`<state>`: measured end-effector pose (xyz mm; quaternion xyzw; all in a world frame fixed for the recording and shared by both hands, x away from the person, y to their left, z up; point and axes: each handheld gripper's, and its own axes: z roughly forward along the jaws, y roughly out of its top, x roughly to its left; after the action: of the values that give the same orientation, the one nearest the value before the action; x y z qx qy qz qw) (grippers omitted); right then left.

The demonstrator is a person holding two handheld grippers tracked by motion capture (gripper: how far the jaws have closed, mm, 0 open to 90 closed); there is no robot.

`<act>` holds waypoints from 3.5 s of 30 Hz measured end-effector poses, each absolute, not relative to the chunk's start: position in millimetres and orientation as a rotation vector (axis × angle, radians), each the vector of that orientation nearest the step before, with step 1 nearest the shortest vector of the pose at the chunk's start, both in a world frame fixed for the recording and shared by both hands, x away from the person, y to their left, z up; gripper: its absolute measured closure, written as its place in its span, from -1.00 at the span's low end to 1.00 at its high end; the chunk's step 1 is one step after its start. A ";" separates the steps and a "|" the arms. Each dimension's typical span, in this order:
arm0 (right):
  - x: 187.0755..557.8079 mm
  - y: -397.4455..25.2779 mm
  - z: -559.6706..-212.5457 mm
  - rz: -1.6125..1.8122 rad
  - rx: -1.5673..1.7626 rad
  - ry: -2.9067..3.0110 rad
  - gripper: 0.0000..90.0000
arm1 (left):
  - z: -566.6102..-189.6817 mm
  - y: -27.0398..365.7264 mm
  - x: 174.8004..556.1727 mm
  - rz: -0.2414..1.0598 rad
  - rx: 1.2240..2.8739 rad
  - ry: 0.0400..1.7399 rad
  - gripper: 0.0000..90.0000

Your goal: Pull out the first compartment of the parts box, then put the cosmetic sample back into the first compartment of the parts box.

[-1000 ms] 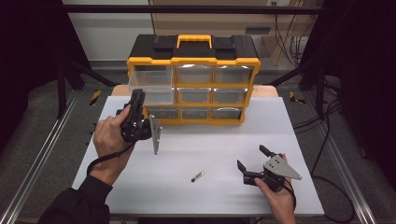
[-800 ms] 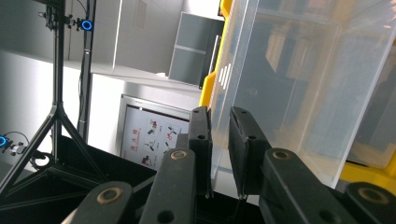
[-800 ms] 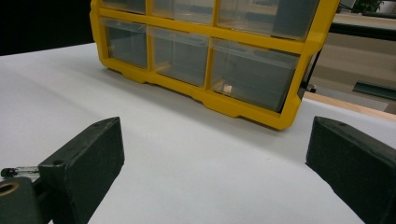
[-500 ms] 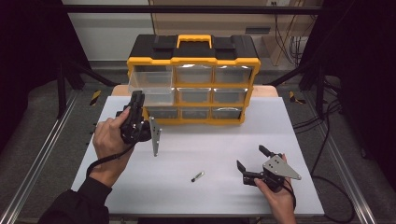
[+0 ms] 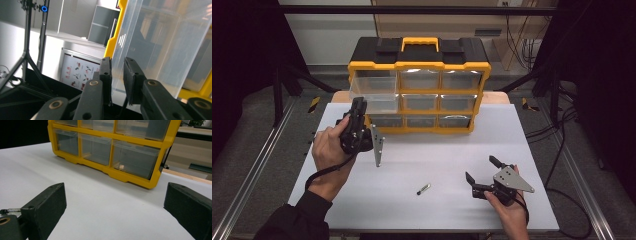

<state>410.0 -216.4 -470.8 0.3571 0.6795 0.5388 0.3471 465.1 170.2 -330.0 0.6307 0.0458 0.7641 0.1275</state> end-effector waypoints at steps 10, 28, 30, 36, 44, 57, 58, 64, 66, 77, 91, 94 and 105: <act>409.1 -217.1 -470.5 1.396 0.924 1.759 -0.91 | -323.6 178.4 457.3 2.045 1.798 0.319 -0.01; 405.8 -217.7 -467.4 1.369 0.924 1.727 -0.92 | -319.9 182.6 442.2 1.595 1.848 0.538 -0.57; 405.4 -218.0 -467.3 1.369 0.925 1.723 -0.92 | -321.8 184.0 443.7 1.515 1.858 0.567 -0.61; 405.5 -219.3 -466.0 1.366 0.923 1.710 -0.91 | -327.3 189.3 442.7 1.258 1.846 0.677 -0.66; 405.5 -218.2 -467.0 1.363 0.910 1.721 -0.91 | -337.1 189.2 441.6 1.107 1.875 0.735 -0.72; 406.1 -216.4 -467.9 1.360 0.911 1.733 -0.91 | -350.4 186.3 448.9 0.918 1.929 0.791 -0.83; 405.9 -216.4 -467.7 1.362 0.908 1.731 -0.91 | -351.1 184.7 449.1 0.901 1.928 0.796 -0.83; 405.5 -217.6 -467.1 1.364 0.911 1.722 -0.91 | -353.2 172.6 447.3 0.845 1.945 0.782 -0.84; 405.2 -216.5 -467.1 1.361 0.906 1.725 -0.91 | -355.1 168.6 446.3 0.830 1.963 0.768 -0.84; 405.0 -215.7 -466.9 1.362 0.904 1.726 -0.91 | -358.6 154.8 444.7 0.725 1.986 0.743 -0.84; 404.8 -216.7 -466.4 1.368 0.909 1.722 -0.92 | -375.4 129.3 449.7 0.604 2.017 0.738 -0.83; 404.9 -217.7 -466.7 1.362 0.908 1.720 -0.92 | -382.4 121.2 450.6 0.584 2.039 0.721 -0.83; 405.2 -217.7 -467.5 1.355 0.897 1.718 -0.91 | -411.1 98.9 444.6 0.524 2.111 0.686 -0.82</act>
<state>405.2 -217.7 -467.5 0.3512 0.6722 0.5305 0.3787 444.6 98.9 -411.1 0.8411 0.2733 0.2090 0.4174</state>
